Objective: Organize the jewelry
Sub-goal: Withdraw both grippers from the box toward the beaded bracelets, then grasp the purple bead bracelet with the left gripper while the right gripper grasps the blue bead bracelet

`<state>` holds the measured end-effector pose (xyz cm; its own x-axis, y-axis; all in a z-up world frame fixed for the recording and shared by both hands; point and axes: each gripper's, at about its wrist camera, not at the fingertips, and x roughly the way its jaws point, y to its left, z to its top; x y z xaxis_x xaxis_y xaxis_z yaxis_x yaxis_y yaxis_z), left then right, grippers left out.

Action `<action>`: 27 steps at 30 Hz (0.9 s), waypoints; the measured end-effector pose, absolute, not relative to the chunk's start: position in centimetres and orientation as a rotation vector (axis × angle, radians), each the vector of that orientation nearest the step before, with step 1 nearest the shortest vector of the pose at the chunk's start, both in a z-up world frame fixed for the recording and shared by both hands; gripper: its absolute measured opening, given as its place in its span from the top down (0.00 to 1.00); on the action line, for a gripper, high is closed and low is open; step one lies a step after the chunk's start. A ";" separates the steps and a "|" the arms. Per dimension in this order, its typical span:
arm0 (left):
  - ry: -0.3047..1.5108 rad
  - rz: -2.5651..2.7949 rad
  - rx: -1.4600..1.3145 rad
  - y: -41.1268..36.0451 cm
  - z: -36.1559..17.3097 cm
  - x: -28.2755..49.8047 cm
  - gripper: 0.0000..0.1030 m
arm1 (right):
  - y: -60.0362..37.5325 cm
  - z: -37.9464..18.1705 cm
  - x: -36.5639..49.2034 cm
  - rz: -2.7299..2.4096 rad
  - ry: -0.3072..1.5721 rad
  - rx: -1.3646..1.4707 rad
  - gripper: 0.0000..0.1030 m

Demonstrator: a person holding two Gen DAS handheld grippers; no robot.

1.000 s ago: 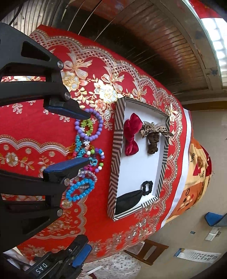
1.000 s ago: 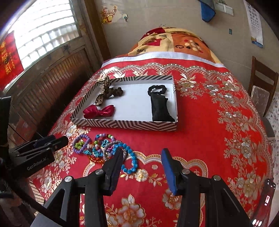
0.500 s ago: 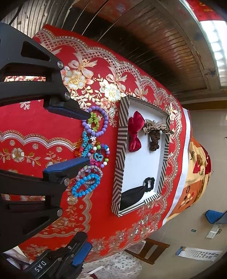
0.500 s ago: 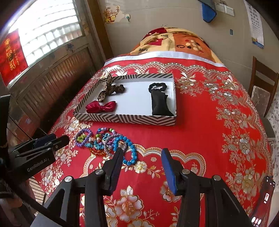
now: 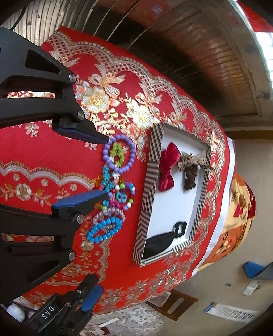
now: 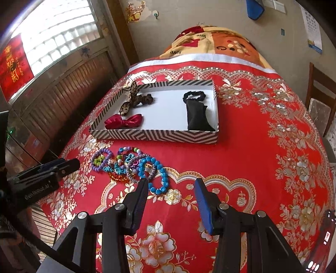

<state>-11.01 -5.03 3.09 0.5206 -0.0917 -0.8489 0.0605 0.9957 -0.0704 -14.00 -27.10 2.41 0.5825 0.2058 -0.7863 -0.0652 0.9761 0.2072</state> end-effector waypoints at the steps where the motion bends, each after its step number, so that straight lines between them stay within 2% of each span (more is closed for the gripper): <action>1: 1.026 -0.085 -0.042 -4.5 2.9 -10.9 0.57 | -27.0 2.1 -13.8 0.168 0.942 0.166 0.58; 12: 1.109 -0.063 -0.150 0.0 0.3 -9.1 0.57 | -25.9 -1.3 -11.2 0.219 0.991 0.137 0.58; 20: 1.177 -0.069 -0.197 1.3 -1.6 -5.1 0.57 | -24.7 -3.0 -9.0 0.260 1.019 0.091 0.65; 27: 1.217 -0.096 -0.119 0.8 -3.2 -1.9 0.57 | -23.8 -3.9 -7.9 0.265 1.030 0.027 0.71</action>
